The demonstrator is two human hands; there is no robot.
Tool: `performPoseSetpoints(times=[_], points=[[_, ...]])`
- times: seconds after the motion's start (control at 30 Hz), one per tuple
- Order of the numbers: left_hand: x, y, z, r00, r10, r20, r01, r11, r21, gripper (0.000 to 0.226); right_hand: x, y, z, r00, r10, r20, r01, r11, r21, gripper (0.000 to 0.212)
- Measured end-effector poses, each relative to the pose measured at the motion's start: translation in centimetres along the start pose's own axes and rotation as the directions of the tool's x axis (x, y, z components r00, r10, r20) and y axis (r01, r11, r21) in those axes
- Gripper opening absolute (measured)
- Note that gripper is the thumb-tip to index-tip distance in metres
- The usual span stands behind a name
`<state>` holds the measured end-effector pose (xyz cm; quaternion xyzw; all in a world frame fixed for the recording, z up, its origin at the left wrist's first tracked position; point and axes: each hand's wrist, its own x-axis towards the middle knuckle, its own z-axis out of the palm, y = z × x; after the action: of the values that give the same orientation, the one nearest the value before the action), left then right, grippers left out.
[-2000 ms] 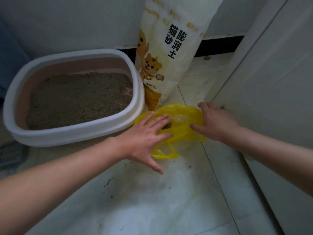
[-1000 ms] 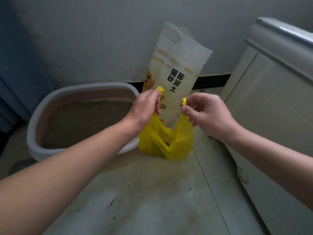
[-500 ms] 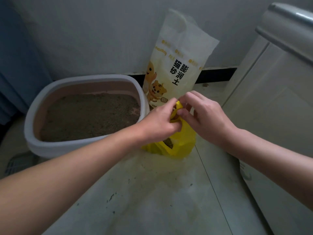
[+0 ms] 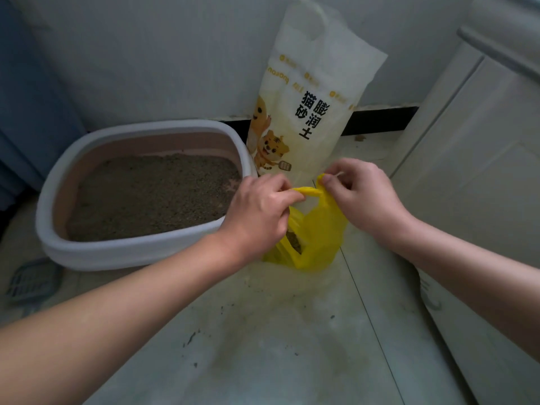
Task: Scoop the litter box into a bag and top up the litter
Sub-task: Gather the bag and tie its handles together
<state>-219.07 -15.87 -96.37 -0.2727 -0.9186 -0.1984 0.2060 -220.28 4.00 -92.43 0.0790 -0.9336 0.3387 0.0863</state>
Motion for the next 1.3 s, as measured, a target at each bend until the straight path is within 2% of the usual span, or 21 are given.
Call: performPoseSetpoints(times=[0.1, 0.2, 0.27, 0.4, 0.47, 0.53, 0.63, 0.73, 0.8, 0.97, 1.1, 1.17, 1.23, 1.3], points=[[-0.1, 0.3, 0.5, 1.0, -0.028, 0.0, 0.028, 0.998, 0.063, 0.031, 0.4, 0.2, 0.3, 0.955, 0.182, 0.232, -0.176, 0.983, -0.046, 0.019], [-0.3, 0.5, 0.7, 0.997, -0.043, 0.057, 0.047, 0.996, -0.073, 0.035, 0.3, 0.1, 0.4, 0.821, 0.277, 0.499, -0.373, 0.922, 0.101, 0.023], [-0.3, 0.6, 0.6, 0.997, -0.04, 0.071, 0.053, 0.981, -0.186, 0.032, -0.1, 0.1, 0.6, 0.775, 0.27, 0.572, -0.425, 0.892, 0.155, 0.024], [0.0, 0.4, 0.2, 0.996, -0.085, 0.008, 0.084, 0.963, -0.256, 0.014, -0.8, 0.2, 0.9, 0.767, 0.217, 0.604, -0.454, 0.848, 0.273, 0.032], [0.0, 0.4, 0.0, 0.997, -0.074, 0.011, 0.075, 0.97, -0.232, 0.013, -0.8, 0.2, 0.9, 0.799, 0.194, 0.569, -0.414, 0.864, 0.286, 0.026], [-0.2, 0.2, 0.1, 0.998, -0.067, 0.022, 0.07, 0.98, -0.187, 0.013, -0.6, 0.5, 0.9, 0.864, 0.17, 0.474, -0.323, 0.91, 0.261, 0.016], [-1.0, -1.1, 0.5, 0.995, -0.096, 0.038, 0.101, 0.985, -0.138, 0.013, -0.2, 1.8, 0.5, 0.956, 0.095, 0.277, -0.113, 0.992, 0.051, 0.012], [-2.1, -3.4, 0.7, 0.984, -0.162, 0.075, 0.171, 0.977, -0.125, 0.011, -0.2, 4.2, -0.1, 0.981, 0.044, 0.187, -0.027, 0.996, -0.088, 0.011], [-2.9, -4.9, 0.8, 0.968, -0.23, 0.101, 0.242, 0.963, -0.122, 0.01, -0.4, 6.5, -0.4, 0.984, 0.063, 0.167, -0.031, 0.982, -0.187, 0.012], [-4.9, -7.4, 1.3, 0.934, -0.307, 0.184, 0.315, 0.949, -0.014, 0.01, -1.3, 9.9, -0.6, 0.971, 0.145, 0.191, -0.064, 0.925, -0.375, 0.01], [-4.8, -7.0, 1.3, 0.937, -0.288, 0.199, 0.292, 0.956, 0.008, 0.013, -1.8, 10.1, -0.1, 0.944, 0.126, 0.305, 0.034, 0.883, -0.469, 0.009], [-4.0, -6.2, 1.3, 0.96, -0.204, 0.192, 0.207, 0.978, 0.003, 0.027, -1.8, 9.4, 0.4, 0.933, 0.061, 0.355, 0.117, 0.881, -0.458, 0.022], [-3.4, -5.1, 1.5, 0.966, -0.1, 0.24, 0.086, 0.994, 0.07, 0.042, -1.9, 8.3, 0.9, 0.916, -0.008, 0.4, 0.205, 0.868, -0.453, 0.034], [-3.2, -4.0, 2.1, 0.944, -0.05, 0.326, -0.023, 0.976, 0.215, 0.048, -2.0, 7.3, 1.5, 0.887, -0.096, 0.451, 0.327, 0.821, -0.469, 0.03]])
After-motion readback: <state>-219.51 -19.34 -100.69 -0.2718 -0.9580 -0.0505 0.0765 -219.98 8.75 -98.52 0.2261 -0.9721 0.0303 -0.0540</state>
